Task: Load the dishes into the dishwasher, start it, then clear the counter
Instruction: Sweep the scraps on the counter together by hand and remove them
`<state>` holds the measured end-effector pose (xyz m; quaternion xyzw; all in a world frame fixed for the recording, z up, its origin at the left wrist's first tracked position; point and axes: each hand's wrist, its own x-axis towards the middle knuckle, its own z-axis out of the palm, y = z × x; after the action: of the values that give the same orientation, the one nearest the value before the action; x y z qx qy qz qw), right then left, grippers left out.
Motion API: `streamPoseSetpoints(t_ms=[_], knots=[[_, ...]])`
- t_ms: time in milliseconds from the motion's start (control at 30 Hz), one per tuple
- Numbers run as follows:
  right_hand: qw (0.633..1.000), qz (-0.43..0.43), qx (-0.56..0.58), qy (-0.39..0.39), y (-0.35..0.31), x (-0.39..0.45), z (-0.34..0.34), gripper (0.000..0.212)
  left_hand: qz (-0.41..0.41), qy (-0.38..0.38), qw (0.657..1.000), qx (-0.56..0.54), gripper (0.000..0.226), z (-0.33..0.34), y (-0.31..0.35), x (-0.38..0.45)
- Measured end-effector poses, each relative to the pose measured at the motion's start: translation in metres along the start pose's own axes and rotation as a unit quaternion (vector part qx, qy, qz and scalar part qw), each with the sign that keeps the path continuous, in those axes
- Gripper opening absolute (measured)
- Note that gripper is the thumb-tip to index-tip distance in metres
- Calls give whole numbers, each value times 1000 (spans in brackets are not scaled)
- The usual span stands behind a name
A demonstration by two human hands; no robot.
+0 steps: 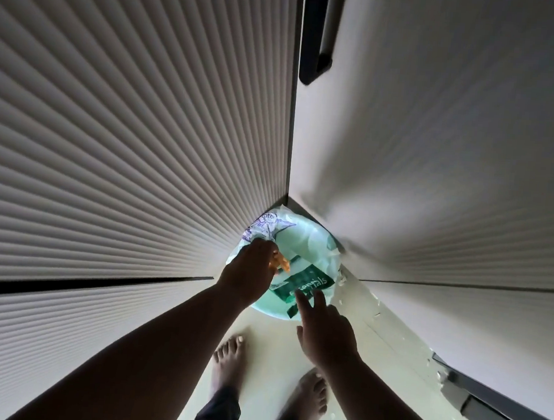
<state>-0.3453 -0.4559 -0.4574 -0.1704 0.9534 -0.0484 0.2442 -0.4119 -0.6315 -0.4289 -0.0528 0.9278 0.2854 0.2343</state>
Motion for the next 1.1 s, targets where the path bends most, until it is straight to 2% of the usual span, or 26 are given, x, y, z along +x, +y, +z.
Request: streamPoseSetpoints(t_ms=[267, 433, 500, 567, 600, 667, 867, 1100], knots=[[998, -28, -30, 56, -4, 44, 28, 42, 20, 6, 999, -25, 21, 34, -32, 25], [996, -39, -3, 79, -11, 72, 27, 23, 17, -1, 1000, -14, 34, 47, -44, 46], [999, -27, 31, 32, -14, 83, 27, 31, 11, -19, 1000, 8, 47, 51, -45, 56], [998, -6, 49, -49, -12, 91, 38, 49, 22, -50, 998, 32, 64, 52, -45, 62], [995, 2, 43, -89, -11, 92, 43, 57, 24, -67, 997, 40, 67, 53, -45, 63], [994, 18, 13, -112, -10, 90, 45, 68, 6, -98, 993, 58, 57, 51, -45, 60], [998, 20, -13, -59, -11, 54, 10, 59, -43, -128, 984, 117, 46, 31, -44, 13], [1000, 3, -5, 26, -35, -26, -78, 53, -12, -103, 989, 110, 54, -35, 8, -93]])
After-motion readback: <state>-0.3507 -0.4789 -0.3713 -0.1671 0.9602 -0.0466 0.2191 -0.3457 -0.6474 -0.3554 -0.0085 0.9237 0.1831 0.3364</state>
